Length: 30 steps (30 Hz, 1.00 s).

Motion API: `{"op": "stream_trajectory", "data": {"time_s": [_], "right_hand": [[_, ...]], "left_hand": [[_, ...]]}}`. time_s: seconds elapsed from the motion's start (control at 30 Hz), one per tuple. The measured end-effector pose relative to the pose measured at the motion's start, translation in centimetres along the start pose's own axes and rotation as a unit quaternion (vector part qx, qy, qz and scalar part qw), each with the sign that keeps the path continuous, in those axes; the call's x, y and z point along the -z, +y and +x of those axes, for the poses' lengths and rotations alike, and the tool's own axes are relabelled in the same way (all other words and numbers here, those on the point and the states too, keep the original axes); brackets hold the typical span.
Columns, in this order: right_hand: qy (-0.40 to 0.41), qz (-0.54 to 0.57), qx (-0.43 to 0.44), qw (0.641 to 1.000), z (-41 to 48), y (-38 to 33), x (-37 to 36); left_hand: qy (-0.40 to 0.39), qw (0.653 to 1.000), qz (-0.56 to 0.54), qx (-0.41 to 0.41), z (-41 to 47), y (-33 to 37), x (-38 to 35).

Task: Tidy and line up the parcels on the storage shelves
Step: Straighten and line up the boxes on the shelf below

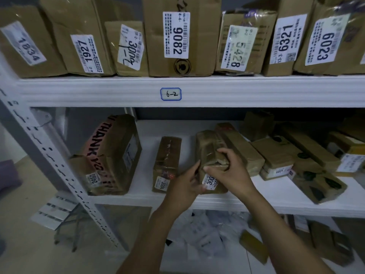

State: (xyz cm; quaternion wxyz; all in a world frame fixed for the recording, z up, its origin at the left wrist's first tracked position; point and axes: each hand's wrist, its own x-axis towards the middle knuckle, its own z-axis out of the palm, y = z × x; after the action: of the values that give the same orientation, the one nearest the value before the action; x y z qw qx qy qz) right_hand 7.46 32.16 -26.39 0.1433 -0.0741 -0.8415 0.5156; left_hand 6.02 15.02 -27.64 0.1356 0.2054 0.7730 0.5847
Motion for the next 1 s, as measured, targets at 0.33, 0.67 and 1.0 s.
{"op": "stream_trajectory", "data": {"time_s": [0.33, 0.67, 1.0], "right_hand": [[0.035, -0.109, -0.018, 0.993, -1.6, 0.2, -2.8], [-0.047, -0.178, -0.047, 0.982, -0.2, -1.7, -4.6], [-0.124, -0.170, -0.004, 0.978, -0.3, -1.2, -5.1]], "left_hand": [[0.094, 0.945, 0.275, -0.154, 0.9, -1.1, 8.3], [0.012, 0.978, 0.200, -0.051, 1.0, -3.8, 9.4], [0.014, 0.978, 0.196, -0.067, 1.5, -4.6, 9.5]]}}
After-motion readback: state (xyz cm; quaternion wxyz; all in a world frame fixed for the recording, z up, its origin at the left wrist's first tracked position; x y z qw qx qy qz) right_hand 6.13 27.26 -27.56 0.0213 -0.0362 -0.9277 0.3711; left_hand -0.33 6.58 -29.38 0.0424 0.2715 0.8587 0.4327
